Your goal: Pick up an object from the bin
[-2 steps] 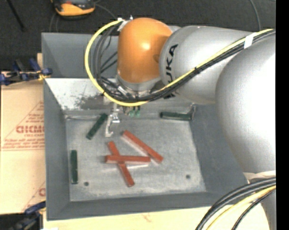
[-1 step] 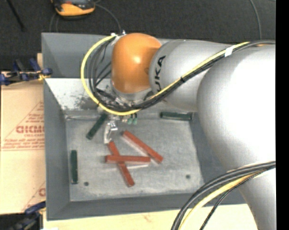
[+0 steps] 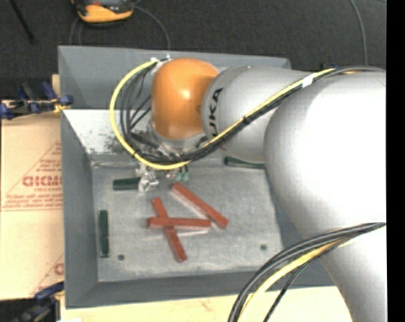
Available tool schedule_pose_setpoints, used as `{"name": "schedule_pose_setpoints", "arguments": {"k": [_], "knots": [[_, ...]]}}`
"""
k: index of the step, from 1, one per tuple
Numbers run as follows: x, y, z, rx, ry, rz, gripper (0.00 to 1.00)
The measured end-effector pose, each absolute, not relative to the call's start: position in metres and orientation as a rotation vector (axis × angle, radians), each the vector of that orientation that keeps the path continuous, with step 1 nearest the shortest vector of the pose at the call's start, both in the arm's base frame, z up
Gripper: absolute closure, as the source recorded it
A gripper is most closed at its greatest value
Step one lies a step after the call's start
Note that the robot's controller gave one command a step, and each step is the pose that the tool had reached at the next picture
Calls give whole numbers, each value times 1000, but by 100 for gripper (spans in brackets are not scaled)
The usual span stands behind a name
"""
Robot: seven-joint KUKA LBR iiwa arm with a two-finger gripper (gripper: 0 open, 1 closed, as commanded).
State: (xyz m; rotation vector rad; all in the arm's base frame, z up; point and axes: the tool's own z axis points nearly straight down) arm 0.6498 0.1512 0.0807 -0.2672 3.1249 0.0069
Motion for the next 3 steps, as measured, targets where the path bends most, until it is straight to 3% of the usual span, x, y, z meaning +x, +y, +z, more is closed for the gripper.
{"name": "schedule_pose_setpoints", "arguments": {"k": [1, 2, 3], "knots": [[650, 151, 81, -267, 3125, 7, 100], [627, 152, 83, -290, 3098, 8, 100], [634, 179, 237, -322, 3115, 1, 100]]}}
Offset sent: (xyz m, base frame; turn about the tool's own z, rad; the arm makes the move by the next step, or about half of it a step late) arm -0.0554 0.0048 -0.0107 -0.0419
